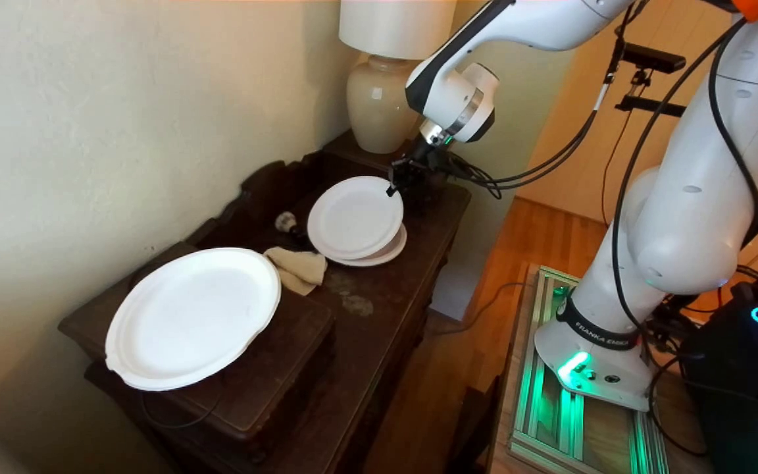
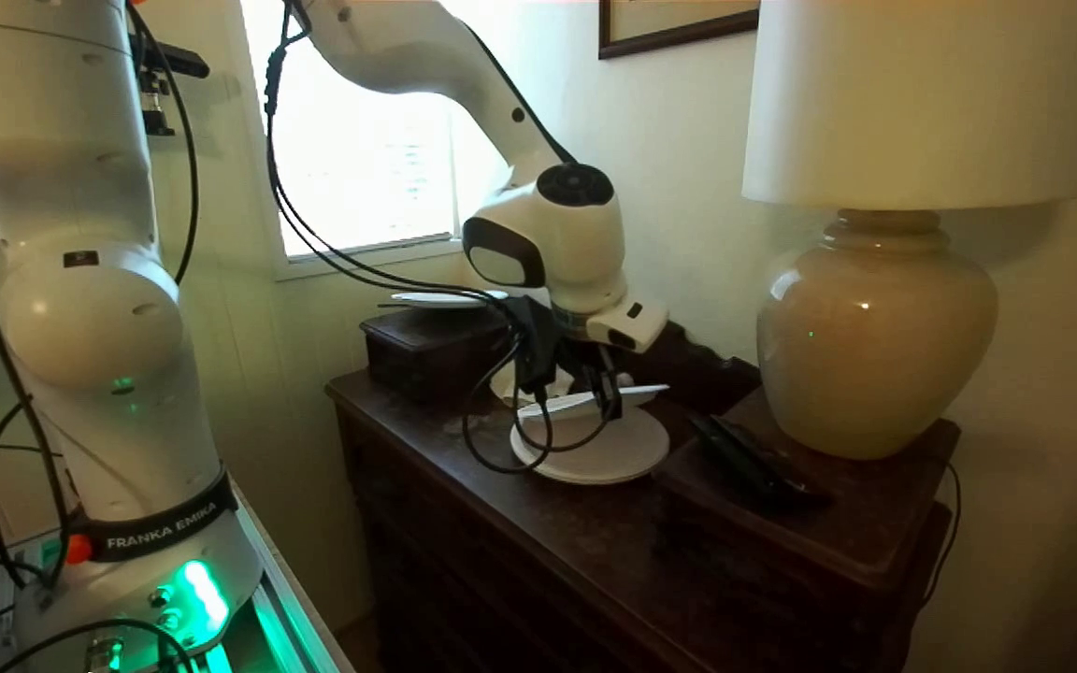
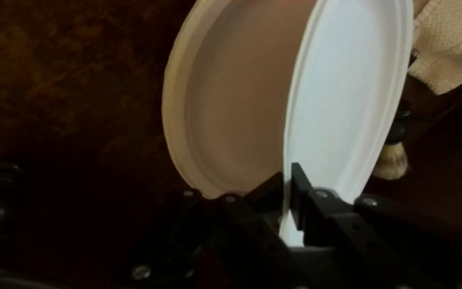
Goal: Put one plate from the right on top of the plate on the left.
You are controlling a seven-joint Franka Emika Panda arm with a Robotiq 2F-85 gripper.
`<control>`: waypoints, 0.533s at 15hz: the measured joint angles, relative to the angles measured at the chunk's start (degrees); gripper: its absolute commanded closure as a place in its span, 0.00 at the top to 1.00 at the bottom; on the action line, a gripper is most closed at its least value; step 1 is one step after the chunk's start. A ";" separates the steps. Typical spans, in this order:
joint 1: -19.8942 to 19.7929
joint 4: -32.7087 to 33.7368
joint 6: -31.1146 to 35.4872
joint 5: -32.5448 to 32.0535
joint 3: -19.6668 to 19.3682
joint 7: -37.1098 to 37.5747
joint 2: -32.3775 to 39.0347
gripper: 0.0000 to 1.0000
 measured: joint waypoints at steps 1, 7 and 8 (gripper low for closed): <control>0.02 -0.47 -0.18 -0.03 0.00 0.00 -1.22 0.01; 0.31 -3.40 -2.12 -0.04 0.03 -0.90 -10.00 0.01; 0.34 -3.80 -2.55 -0.04 0.03 -1.18 -11.50 0.01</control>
